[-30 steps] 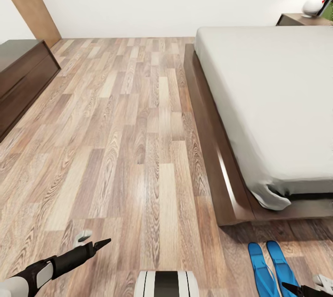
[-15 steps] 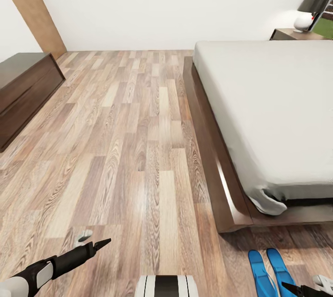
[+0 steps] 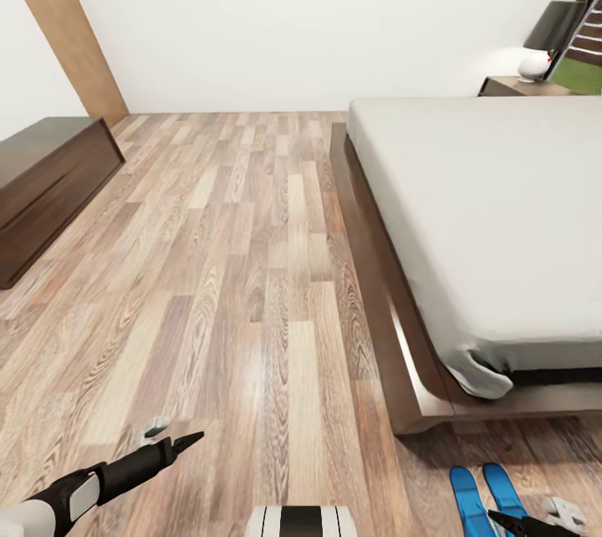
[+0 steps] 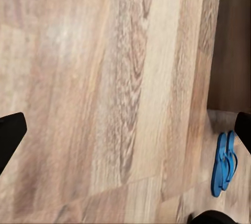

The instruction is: In the bedroom, move the book from the bed onto either nightstand, and place the two sandals side by side next to the bed.

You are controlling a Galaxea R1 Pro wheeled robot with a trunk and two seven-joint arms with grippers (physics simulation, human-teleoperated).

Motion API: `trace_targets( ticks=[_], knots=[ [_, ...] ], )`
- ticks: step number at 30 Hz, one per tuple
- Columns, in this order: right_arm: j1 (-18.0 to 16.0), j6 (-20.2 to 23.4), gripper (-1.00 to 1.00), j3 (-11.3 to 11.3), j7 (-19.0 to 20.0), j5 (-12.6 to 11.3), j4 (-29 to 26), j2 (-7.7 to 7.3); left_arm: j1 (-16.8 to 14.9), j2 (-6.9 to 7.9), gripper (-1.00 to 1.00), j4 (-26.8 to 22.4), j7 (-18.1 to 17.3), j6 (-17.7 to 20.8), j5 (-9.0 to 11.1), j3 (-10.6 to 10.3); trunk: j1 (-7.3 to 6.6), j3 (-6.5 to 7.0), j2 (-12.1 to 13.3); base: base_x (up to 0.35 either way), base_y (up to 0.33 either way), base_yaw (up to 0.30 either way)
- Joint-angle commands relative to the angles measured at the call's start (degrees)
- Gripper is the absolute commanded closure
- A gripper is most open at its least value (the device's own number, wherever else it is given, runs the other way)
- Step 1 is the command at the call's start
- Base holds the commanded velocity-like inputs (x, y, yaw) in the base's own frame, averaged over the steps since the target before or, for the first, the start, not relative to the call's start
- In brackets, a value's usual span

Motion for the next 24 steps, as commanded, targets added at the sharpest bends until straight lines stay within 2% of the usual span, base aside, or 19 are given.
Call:
trace_targets(
  ticks=[1, 4, 6, 8, 15, 24],
  knots=[
    [-0.1, 0.3, -1.0, 0.4, 0.3, -0.6, 0.2, 1.74, 0.0, -0.27, -1.0, 0.0, -0.2, 0.5, 0.6, -0.5, -0.03, 0.19, 0.0, 0.0, 0.0, 0.0],
    [-0.1, -1.0, -1.0, 0.4, 0.2, -0.5, 0.2, 7.34, 0.0, -1.24, -1.0, -0.1, -0.1, 0.5, 0.6, -0.5, -0.11, 0.85, 0.0, 0.0, 0.0, 0.0],
    [-0.1, -2.1, -1.0, 0.4, 0.3, -0.5, 0.1, 9.2, 0.0, -1.79, -1.0, -0.1, 0.3, 0.5, 0.4, -0.5, -0.16, 1.3, 0.1, 0.0, 0.0, 0.0],
    [-0.1, -2.8, -1.0, 0.5, 0.3, -0.5, 0.1, 10.19, 0.0, -2.13, -1.0, -0.1, 1.0, 0.5, -0.1, -0.5, -0.22, 1.74, 0.1, 0.0, 0.0, 0.0],
    [-0.1, -3.4, -1.0, 0.5, 0.3, -0.5, -0.4, 11.12, 0.0, -2.75, -1.0, -0.1, 2.9, 0.5, -2.9, -0.5, -0.4, 3.29, 0.2, 0.0, 0.0, 0.0],
    [-0.1, -3.5, -1.0, 0.6, 0.1, -0.5, -0.6, 11.28, 0.0, -3.03, -1.0, -0.1, 3.3, 0.5, -3.5, -0.4, -0.63, 5.28, 0.3, 0.0, 0.0, 0.0]
  ],
)
